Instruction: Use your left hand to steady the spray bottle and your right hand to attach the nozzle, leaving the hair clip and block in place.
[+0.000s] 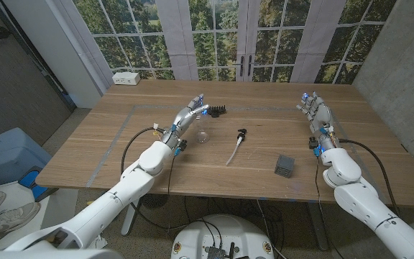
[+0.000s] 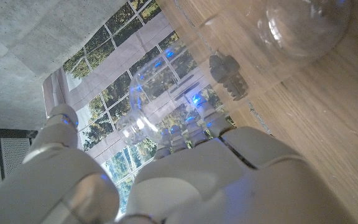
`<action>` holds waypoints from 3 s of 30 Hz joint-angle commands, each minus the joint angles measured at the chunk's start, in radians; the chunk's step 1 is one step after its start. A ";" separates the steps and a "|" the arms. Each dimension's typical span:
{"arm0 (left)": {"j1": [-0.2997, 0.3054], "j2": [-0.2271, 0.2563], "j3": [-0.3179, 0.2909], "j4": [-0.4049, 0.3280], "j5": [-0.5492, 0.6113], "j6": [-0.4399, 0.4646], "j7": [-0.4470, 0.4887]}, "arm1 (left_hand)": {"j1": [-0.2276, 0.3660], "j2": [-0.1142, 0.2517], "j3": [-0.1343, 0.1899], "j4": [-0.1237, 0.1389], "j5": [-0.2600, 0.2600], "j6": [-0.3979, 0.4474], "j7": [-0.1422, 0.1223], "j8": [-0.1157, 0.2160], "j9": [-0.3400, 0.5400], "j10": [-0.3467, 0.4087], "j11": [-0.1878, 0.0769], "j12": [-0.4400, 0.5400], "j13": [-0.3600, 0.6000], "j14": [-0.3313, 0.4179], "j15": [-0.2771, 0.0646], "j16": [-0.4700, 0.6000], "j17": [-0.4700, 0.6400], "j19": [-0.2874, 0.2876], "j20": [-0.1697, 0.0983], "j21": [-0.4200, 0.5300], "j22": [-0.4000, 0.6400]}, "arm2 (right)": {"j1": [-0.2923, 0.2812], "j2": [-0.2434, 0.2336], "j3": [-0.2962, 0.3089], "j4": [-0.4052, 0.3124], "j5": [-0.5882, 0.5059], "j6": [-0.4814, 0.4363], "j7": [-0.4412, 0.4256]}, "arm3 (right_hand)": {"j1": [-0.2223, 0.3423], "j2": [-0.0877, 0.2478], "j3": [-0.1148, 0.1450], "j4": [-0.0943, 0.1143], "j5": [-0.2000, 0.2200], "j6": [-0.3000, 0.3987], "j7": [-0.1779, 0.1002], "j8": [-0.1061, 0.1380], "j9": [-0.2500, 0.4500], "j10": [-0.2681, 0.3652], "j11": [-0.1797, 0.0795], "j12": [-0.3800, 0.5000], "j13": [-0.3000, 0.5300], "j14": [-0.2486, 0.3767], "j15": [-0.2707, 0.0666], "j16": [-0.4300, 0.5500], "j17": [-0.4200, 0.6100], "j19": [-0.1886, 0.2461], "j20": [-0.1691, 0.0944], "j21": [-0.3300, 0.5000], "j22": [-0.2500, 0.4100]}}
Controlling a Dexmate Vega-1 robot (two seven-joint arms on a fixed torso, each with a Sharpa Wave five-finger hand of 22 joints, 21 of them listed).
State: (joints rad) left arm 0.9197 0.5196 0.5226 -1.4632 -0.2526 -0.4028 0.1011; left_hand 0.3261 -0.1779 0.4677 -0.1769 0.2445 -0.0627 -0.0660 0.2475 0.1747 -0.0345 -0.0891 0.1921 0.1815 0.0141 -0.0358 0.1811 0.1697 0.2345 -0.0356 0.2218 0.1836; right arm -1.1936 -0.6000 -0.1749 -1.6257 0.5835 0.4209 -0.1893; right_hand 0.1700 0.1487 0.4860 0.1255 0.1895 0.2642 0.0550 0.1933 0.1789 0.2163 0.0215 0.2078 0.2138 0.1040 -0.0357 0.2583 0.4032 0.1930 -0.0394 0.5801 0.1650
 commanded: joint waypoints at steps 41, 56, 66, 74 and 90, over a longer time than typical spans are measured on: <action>-0.067 0.136 0.041 -0.059 0.066 0.259 -0.061 | 0.262 0.018 -0.028 -0.005 0.034 0.106 -0.013 0.022 0.007 0.070 -0.051 0.016 0.002 0.053 -0.046 0.009 0.002 0.084 -0.001 0.013 0.001 | -0.016 0.071 -0.010 0.023 -0.044 0.085 -0.059 | 0.002 -0.001 -0.006 -0.025 -0.001 0.013 0.005 0.003 0.002 0.022 0.007 0.004 -0.005 0.022 0.005 0.002 -0.009 0.029 0.010 -0.017 0.004; -0.122 0.115 0.070 -0.024 0.070 0.274 -0.094 | 0.463 0.109 0.003 -0.001 -0.041 0.224 -0.050 0.034 0.007 0.202 -0.047 0.030 0.002 0.192 -0.052 0.017 0.002 0.134 0.049 0.017 0.007 | -0.008 0.069 -0.003 0.038 -0.032 0.074 -0.050 | 0.003 -0.002 -0.008 -0.034 -0.001 0.015 0.008 0.002 0.003 0.024 0.007 0.003 -0.006 0.026 0.010 0.003 -0.012 0.035 0.012 -0.022 0.004; -0.144 0.090 0.076 0.016 0.067 0.250 -0.089 | 0.524 0.148 -0.002 0.008 -0.069 0.381 -0.031 0.063 0.011 0.307 -0.072 0.043 0.004 0.234 -0.048 0.013 0.002 0.139 0.077 0.016 0.011 | 0.006 0.071 -0.005 0.050 -0.034 0.063 -0.056 | 0.002 -0.002 -0.010 -0.037 -0.002 0.015 0.008 0.002 0.003 0.024 0.008 0.002 -0.007 0.026 0.011 0.003 -0.012 0.036 0.013 -0.025 0.004; -0.160 0.074 0.080 0.032 0.066 0.259 -0.080 | 0.615 0.255 -0.009 0.003 -0.071 0.694 0.012 0.124 0.025 0.647 -0.068 0.108 0.011 0.401 -0.094 0.035 0.004 0.174 0.080 0.040 0.021 | 0.009 0.073 -0.006 0.052 -0.038 0.060 -0.065 | 0.001 -0.001 -0.012 -0.039 -0.002 0.015 0.008 0.001 0.003 0.026 0.008 0.002 -0.007 0.025 0.010 0.003 -0.013 0.038 0.013 -0.028 0.004; -0.149 0.049 0.087 0.028 0.116 0.295 0.029 | 0.846 0.280 -0.002 -0.020 -0.062 1.014 0.054 0.204 0.038 1.071 -0.065 0.192 0.017 0.648 -0.188 0.063 0.010 0.269 0.023 0.115 0.028 | -0.036 0.034 0.012 -0.084 -0.119 -0.117 -0.236 | 0.165 0.003 0.058 -0.219 0.004 0.027 0.015 0.004 0.002 0.055 0.018 0.005 -0.010 0.095 0.026 0.014 -0.052 0.096 0.026 -0.046 0.010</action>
State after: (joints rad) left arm 0.7668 0.5868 0.6030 -1.4401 -0.1669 -0.1276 0.0680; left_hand 0.9818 -0.0465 0.4710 -0.1966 0.1769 0.5465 -0.0309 0.4227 0.1846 0.6329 -0.0915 0.3779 0.1853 0.6391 -0.0593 0.2369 0.1750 0.4926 -0.0042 0.3276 0.2072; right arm -1.1956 -0.5340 -0.1761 -1.6006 0.5346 0.4608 -0.2785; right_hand 0.2730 0.1509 0.5184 -0.0268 0.1895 0.2723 0.0627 0.1932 0.1789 0.2511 0.0343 0.2078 0.2047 0.1650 -0.0163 0.2590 0.3586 0.2590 -0.0202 0.5349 0.1685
